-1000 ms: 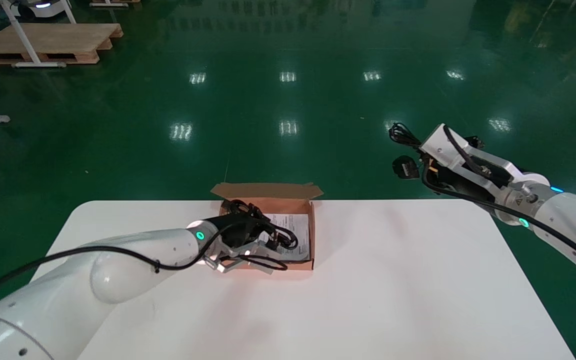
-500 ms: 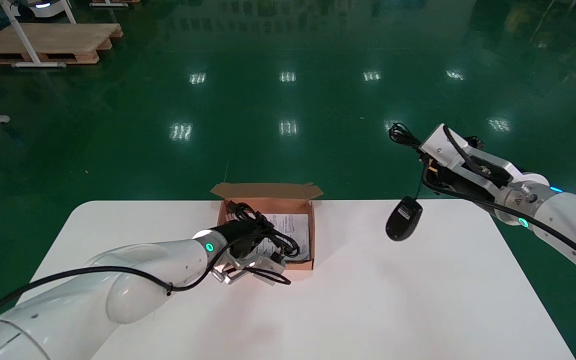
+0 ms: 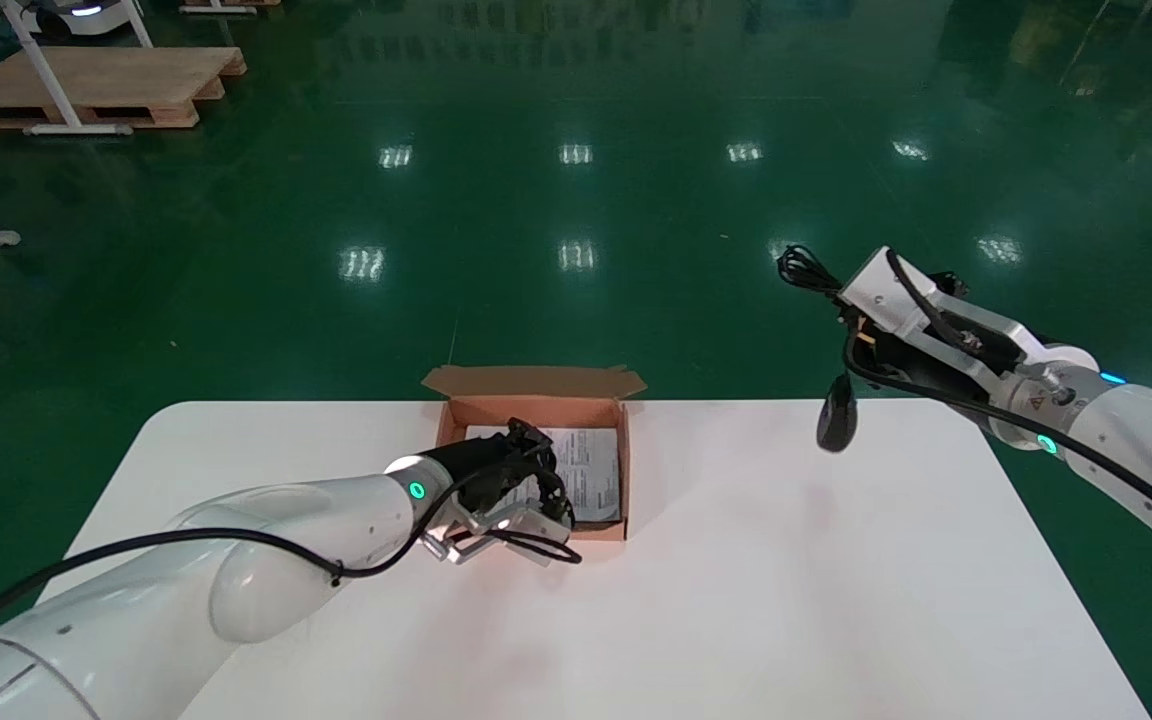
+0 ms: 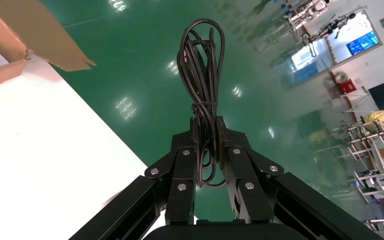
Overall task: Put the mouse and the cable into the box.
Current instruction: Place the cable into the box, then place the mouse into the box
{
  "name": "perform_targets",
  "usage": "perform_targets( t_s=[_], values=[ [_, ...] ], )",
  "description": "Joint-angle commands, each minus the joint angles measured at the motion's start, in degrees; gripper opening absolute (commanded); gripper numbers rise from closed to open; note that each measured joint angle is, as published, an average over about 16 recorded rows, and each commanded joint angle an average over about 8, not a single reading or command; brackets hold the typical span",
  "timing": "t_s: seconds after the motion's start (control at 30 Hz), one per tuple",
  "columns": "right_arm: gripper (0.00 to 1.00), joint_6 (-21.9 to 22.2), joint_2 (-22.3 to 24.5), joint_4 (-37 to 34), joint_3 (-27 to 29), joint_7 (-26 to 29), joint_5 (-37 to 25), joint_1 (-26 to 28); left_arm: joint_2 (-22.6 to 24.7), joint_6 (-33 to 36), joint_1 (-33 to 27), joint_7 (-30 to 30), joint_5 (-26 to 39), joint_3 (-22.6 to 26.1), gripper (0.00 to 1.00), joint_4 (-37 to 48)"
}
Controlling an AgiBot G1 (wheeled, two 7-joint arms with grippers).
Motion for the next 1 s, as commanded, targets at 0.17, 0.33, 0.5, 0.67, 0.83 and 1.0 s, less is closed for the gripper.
perform_targets(
  t_s=[0.17,0.33,0.5,0.67,0.83,1.0],
  values=[
    [0.0,0.0,0.0,0.0,0.0,0.0,0.0,0.0,-0.6,0.1,0.1,-0.4,-0.4,-0.5,1.0,-0.2],
    [0.0,-0.2,0.0,1.3,-0.7,-1.0,0.8,-0.4,-4.1,0.2,-1.3,-5.1,-3.6,-3.3,1.0,1.9],
    [0.0,-0.4,-0.1,3.4,-2.3,-3.5,3.2,-1.0,-12.5,0.5,-2.6,-12.0,-10.7,-9.0,1.0,0.9],
    [0.0,0.3,-1.7,4.1,-4.4,-6.6,5.3,-0.9,-23.3,1.0,0.0,-15.2,-19.3,-14.3,1.0,-6.6],
    [0.0,0.9,-4.7,5.4,-7.2,-10.6,8.8,-0.3,-27.4,0.6,2.4,-15.2,-22.5,-16.1,1.0,-10.8],
    [0.0,0.4,-9.1,6.2,-10.7,-15.2,15.8,0.4,-27.8,0.4,2.9,-14.9,-22.9,-16.3,1.0,-11.5]
  ],
)
